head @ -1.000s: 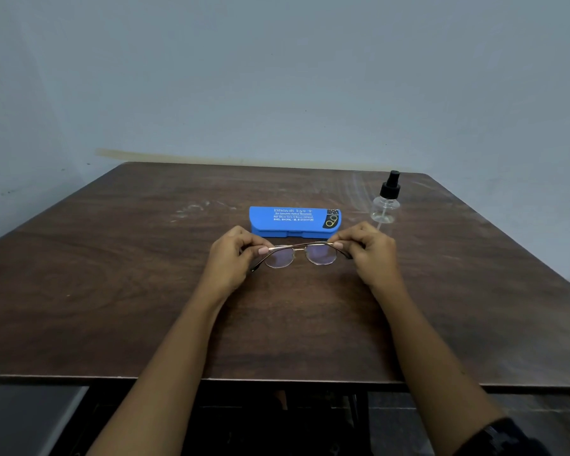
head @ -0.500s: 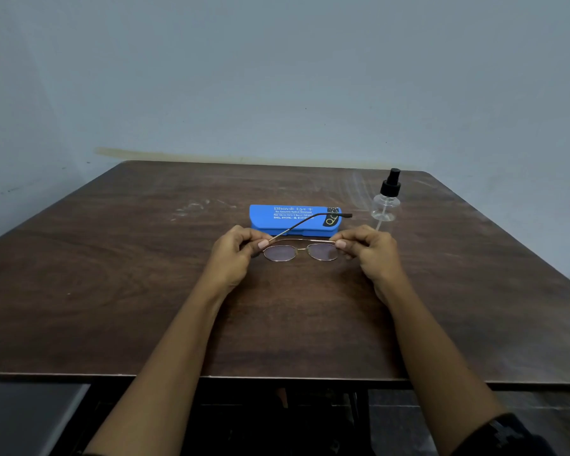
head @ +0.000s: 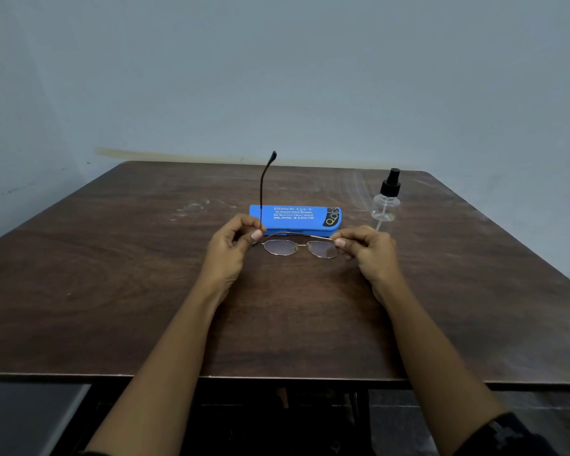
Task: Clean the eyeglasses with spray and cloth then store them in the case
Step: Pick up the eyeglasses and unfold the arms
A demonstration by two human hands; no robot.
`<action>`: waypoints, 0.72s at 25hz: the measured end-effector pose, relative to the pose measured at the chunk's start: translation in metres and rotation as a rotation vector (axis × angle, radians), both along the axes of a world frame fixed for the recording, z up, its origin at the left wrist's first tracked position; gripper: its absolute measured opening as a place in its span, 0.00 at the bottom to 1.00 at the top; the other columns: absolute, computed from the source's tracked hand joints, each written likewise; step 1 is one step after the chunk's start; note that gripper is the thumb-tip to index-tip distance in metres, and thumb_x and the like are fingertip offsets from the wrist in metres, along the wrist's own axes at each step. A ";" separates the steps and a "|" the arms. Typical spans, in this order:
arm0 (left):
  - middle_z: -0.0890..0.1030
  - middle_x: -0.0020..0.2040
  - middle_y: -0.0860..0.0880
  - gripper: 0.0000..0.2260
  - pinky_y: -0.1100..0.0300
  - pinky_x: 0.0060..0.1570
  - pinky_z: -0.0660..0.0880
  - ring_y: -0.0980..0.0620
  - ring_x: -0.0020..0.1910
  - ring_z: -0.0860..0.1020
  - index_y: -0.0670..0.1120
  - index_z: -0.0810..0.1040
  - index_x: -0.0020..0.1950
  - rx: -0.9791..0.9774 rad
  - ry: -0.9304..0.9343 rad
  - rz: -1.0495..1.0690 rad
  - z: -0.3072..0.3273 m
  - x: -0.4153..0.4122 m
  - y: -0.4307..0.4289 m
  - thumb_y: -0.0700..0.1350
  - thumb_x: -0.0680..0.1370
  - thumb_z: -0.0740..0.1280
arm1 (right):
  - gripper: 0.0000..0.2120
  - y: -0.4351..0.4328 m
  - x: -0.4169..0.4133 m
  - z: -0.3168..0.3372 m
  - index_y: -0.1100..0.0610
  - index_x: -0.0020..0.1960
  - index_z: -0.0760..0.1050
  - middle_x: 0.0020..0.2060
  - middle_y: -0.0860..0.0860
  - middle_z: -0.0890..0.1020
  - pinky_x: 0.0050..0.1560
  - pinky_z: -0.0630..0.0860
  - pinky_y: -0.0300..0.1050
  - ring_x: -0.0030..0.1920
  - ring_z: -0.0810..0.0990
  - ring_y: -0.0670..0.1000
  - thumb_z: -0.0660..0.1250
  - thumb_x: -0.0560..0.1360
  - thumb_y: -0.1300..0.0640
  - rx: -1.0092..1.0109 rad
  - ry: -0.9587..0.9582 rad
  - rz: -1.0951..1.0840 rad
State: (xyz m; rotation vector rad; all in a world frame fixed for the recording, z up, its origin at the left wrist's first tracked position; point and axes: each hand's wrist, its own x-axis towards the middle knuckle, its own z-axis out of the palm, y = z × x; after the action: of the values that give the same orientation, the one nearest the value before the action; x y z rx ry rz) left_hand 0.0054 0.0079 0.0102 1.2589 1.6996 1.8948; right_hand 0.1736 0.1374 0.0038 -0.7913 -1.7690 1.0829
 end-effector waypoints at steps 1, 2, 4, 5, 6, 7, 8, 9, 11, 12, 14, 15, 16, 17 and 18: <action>0.76 0.44 0.44 0.06 0.72 0.45 0.71 0.61 0.41 0.75 0.40 0.75 0.47 -0.009 0.016 0.008 -0.001 0.000 0.000 0.32 0.75 0.61 | 0.11 0.000 0.000 0.000 0.59 0.45 0.81 0.40 0.57 0.78 0.30 0.71 0.26 0.27 0.75 0.37 0.67 0.69 0.72 0.025 -0.019 -0.013; 0.77 0.44 0.44 0.06 0.69 0.46 0.72 0.57 0.42 0.75 0.40 0.75 0.47 -0.020 0.034 0.026 -0.002 0.000 0.000 0.32 0.75 0.61 | 0.09 0.000 0.000 0.000 0.61 0.45 0.81 0.40 0.58 0.78 0.31 0.71 0.26 0.29 0.76 0.37 0.68 0.69 0.71 0.071 -0.050 -0.029; 0.78 0.43 0.45 0.06 0.67 0.47 0.74 0.55 0.42 0.76 0.41 0.76 0.45 -0.026 0.076 0.092 -0.003 0.000 0.000 0.32 0.75 0.62 | 0.08 -0.002 -0.001 0.000 0.62 0.46 0.82 0.40 0.57 0.78 0.36 0.69 0.27 0.34 0.75 0.41 0.68 0.70 0.70 0.207 -0.129 -0.051; 0.78 0.42 0.46 0.06 0.69 0.46 0.74 0.57 0.41 0.77 0.41 0.76 0.44 -0.016 0.098 0.132 -0.003 0.000 0.000 0.32 0.75 0.62 | 0.08 -0.003 -0.001 0.000 0.62 0.46 0.82 0.40 0.56 0.78 0.38 0.68 0.29 0.37 0.75 0.45 0.68 0.70 0.69 0.281 -0.173 -0.049; 0.78 0.41 0.47 0.07 0.72 0.43 0.75 0.60 0.39 0.77 0.42 0.76 0.44 0.000 0.121 0.172 -0.003 0.000 0.000 0.32 0.75 0.62 | 0.07 -0.004 -0.002 -0.001 0.62 0.47 0.82 0.41 0.56 0.79 0.38 0.67 0.30 0.40 0.75 0.48 0.68 0.71 0.69 0.350 -0.217 -0.042; 0.79 0.40 0.47 0.07 0.74 0.41 0.75 0.61 0.37 0.77 0.42 0.76 0.43 0.017 0.144 0.208 -0.003 0.000 0.001 0.31 0.75 0.62 | 0.07 -0.006 -0.002 -0.001 0.62 0.47 0.82 0.42 0.57 0.79 0.38 0.66 0.30 0.42 0.74 0.49 0.67 0.71 0.68 0.410 -0.254 -0.034; 0.79 0.40 0.47 0.07 0.74 0.40 0.75 0.60 0.37 0.77 0.41 0.77 0.43 0.032 0.160 0.233 -0.004 0.000 0.001 0.31 0.74 0.62 | 0.07 -0.007 -0.003 -0.001 0.62 0.47 0.82 0.43 0.58 0.80 0.39 0.65 0.29 0.43 0.74 0.48 0.67 0.72 0.68 0.456 -0.282 -0.029; 0.79 0.40 0.46 0.07 0.73 0.39 0.76 0.58 0.37 0.77 0.40 0.77 0.43 0.042 0.170 0.247 -0.004 0.000 0.001 0.31 0.74 0.62 | 0.07 -0.008 -0.003 -0.001 0.62 0.46 0.82 0.43 0.58 0.80 0.39 0.65 0.27 0.43 0.73 0.48 0.67 0.71 0.68 0.490 -0.302 -0.023; 0.79 0.41 0.46 0.06 0.72 0.39 0.76 0.55 0.38 0.77 0.39 0.78 0.44 0.036 0.178 0.249 -0.004 0.000 0.001 0.31 0.74 0.62 | 0.06 -0.009 -0.002 -0.001 0.61 0.45 0.82 0.42 0.58 0.79 0.39 0.63 0.29 0.42 0.72 0.47 0.68 0.71 0.67 0.536 -0.345 -0.015; 0.80 0.41 0.46 0.06 0.72 0.39 0.76 0.56 0.38 0.78 0.39 0.78 0.44 0.023 0.179 0.242 -0.004 0.000 0.001 0.31 0.74 0.62 | 0.05 -0.009 -0.002 -0.001 0.61 0.45 0.82 0.42 0.57 0.79 0.41 0.65 0.33 0.42 0.71 0.46 0.68 0.71 0.66 0.554 -0.370 -0.017; 0.79 0.41 0.47 0.06 0.75 0.37 0.74 0.63 0.36 0.78 0.39 0.78 0.45 0.006 0.172 0.221 -0.004 0.001 0.000 0.31 0.74 0.62 | 0.04 -0.009 -0.002 -0.002 0.62 0.46 0.80 0.42 0.57 0.77 0.41 0.67 0.41 0.41 0.71 0.47 0.67 0.72 0.64 0.579 -0.390 -0.044; 0.79 0.41 0.47 0.06 0.75 0.36 0.74 0.65 0.34 0.78 0.39 0.78 0.45 0.010 0.161 0.211 -0.003 0.002 -0.001 0.31 0.75 0.62 | 0.04 -0.010 -0.002 -0.003 0.62 0.46 0.79 0.42 0.57 0.76 0.40 0.68 0.43 0.40 0.70 0.47 0.67 0.72 0.64 0.585 -0.386 -0.063; 0.79 0.40 0.46 0.06 0.76 0.35 0.73 0.65 0.33 0.78 0.38 0.78 0.45 0.017 0.148 0.203 -0.003 0.002 -0.001 0.31 0.75 0.62 | 0.04 -0.010 -0.003 -0.003 0.62 0.46 0.79 0.41 0.57 0.75 0.39 0.68 0.44 0.39 0.71 0.49 0.66 0.72 0.64 0.588 -0.377 -0.080; 0.79 0.40 0.46 0.06 0.76 0.34 0.73 0.65 0.32 0.78 0.38 0.78 0.45 0.021 0.140 0.202 -0.003 0.003 -0.001 0.31 0.75 0.62 | 0.04 -0.011 -0.003 -0.003 0.63 0.45 0.78 0.41 0.57 0.75 0.38 0.69 0.45 0.39 0.71 0.50 0.66 0.73 0.65 0.587 -0.361 -0.093; 0.79 0.40 0.45 0.06 0.76 0.34 0.73 0.63 0.32 0.78 0.39 0.78 0.45 0.019 0.136 0.203 -0.003 0.003 -0.002 0.32 0.75 0.63 | 0.03 -0.010 -0.004 -0.003 0.63 0.45 0.77 0.41 0.58 0.75 0.38 0.70 0.46 0.38 0.72 0.51 0.65 0.73 0.65 0.579 -0.338 -0.101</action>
State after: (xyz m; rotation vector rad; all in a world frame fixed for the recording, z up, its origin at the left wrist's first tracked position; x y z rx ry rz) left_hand 0.0088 0.0064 0.0076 1.2931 1.9492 1.9811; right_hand 0.1696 0.1270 0.0013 -0.7110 -2.1494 0.3382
